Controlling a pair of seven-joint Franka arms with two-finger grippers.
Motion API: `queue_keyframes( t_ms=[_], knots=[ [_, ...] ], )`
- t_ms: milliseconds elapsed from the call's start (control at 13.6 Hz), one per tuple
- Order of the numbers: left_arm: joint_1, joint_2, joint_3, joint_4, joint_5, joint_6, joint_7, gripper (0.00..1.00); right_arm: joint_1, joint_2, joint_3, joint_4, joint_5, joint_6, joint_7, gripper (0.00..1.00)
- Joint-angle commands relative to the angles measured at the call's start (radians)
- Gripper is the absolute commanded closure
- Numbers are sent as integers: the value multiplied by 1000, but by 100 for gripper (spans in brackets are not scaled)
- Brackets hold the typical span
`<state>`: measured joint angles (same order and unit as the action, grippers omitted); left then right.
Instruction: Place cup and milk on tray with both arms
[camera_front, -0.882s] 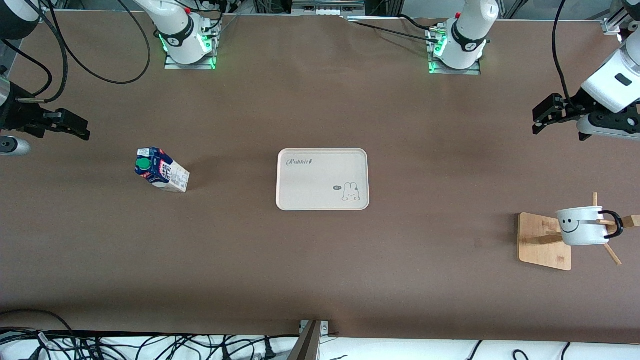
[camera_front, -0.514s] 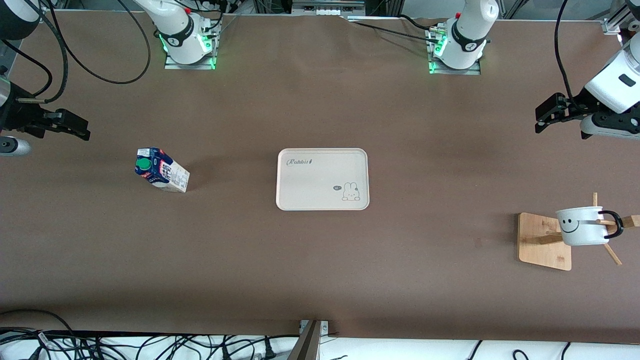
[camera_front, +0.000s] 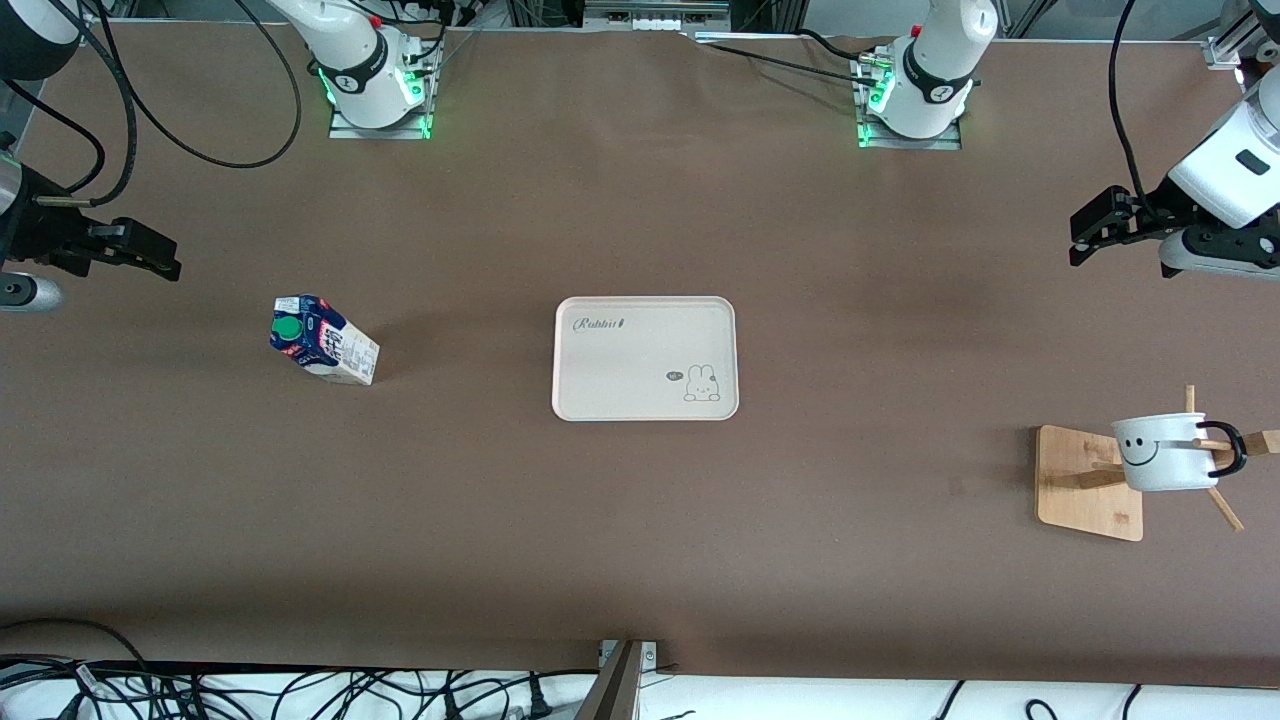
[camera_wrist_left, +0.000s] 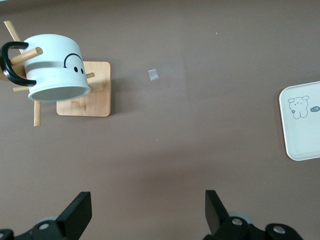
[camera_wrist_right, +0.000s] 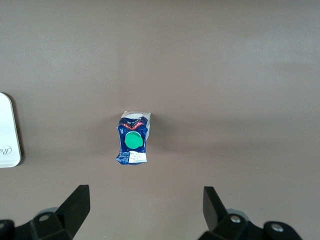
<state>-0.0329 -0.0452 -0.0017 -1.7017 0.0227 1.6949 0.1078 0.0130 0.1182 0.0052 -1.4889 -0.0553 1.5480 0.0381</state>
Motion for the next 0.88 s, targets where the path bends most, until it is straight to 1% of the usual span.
queue_keyframes(
  t_ms=[0, 220, 441, 514, 735, 808],
  knots=[
    [-10, -12, 5, 8, 19, -32, -3, 0, -4, 12, 6, 35, 3, -25, -15, 0],
    [-10, -10, 3, 11, 17, -34, -3, 0, -4, 12, 7, 35, 29, -25, -14, 0],
    [-15, -4, 3, 14, 19, -34, -2, 0, 1, 12, 10, 35, 29, -25, -12, 0],
    [-15, 1, 3, 25, 17, -32, -2, 0, 1, 12, 10, 35, 29, -25, -14, 0],
    [-16, 63, 5, 92, 16, -38, -2, 0, -1, 12, 10, 35, 29, -25, -14, 0],
    [-12, 76, 6, 111, 8, -64, -2, 0, -1, 12, 10, 35, 29, -25, -14, 0]
  ],
)
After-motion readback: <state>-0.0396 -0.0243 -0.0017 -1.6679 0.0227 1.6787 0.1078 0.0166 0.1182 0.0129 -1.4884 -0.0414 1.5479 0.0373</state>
